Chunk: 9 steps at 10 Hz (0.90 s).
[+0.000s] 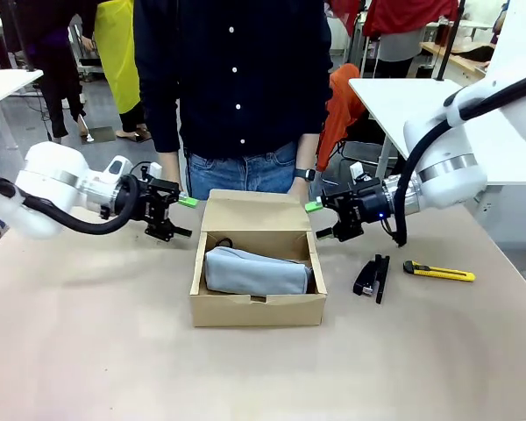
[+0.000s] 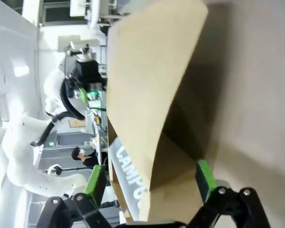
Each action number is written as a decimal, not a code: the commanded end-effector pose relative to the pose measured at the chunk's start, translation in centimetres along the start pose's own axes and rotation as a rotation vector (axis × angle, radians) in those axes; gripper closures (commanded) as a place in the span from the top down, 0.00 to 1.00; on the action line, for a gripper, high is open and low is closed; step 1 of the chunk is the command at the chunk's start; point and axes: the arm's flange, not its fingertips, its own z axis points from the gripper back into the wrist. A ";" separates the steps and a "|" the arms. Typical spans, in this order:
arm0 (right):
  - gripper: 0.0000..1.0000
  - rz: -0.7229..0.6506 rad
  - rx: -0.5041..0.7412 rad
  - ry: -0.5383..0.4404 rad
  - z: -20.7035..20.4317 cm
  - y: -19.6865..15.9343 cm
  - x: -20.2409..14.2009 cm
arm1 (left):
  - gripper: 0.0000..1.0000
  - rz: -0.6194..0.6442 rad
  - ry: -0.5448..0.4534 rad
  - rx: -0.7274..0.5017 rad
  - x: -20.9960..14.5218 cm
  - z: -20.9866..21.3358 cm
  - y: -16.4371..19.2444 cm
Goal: Pack the item into the box.
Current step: Close the Mailer Box.
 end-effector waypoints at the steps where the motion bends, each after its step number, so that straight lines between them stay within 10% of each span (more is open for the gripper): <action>1: 1.00 0.011 0.096 -0.044 -1.1 -0.9 1.3 | 1.00 -0.065 0.003 -0.015 0.9 -1.9 0.2; 9: 1.00 0.023 0.209 -0.034 -0.9 1.2 0.9 | 1.00 -0.290 -0.001 -0.141 -1.5 -2.5 -4.6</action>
